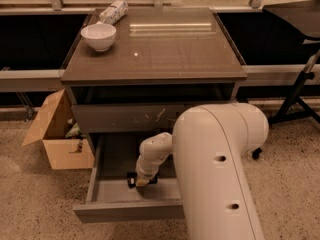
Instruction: Pick rxbar chocolate from middle drawer and place on counter
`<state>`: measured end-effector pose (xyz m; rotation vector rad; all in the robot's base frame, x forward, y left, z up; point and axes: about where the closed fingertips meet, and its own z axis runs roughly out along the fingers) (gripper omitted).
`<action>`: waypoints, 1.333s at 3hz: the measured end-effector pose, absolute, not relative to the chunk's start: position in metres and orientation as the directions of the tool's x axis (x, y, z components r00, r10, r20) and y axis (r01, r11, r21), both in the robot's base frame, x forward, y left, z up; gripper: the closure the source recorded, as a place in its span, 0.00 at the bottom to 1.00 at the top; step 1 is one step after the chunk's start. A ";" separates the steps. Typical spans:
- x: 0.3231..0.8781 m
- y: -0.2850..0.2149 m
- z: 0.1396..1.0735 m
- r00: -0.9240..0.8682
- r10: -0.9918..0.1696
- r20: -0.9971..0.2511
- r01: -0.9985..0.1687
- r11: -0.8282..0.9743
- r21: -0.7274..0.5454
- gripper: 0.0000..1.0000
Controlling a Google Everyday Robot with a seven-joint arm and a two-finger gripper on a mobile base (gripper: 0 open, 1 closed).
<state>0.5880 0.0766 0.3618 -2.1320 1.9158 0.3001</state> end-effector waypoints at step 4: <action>0.562 0.029 0.478 0.213 -0.724 -0.656 -0.976 -0.122 -0.183 1.00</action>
Offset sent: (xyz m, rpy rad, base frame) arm -0.0245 -0.0696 0.1326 0.4073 -0.1625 0.1126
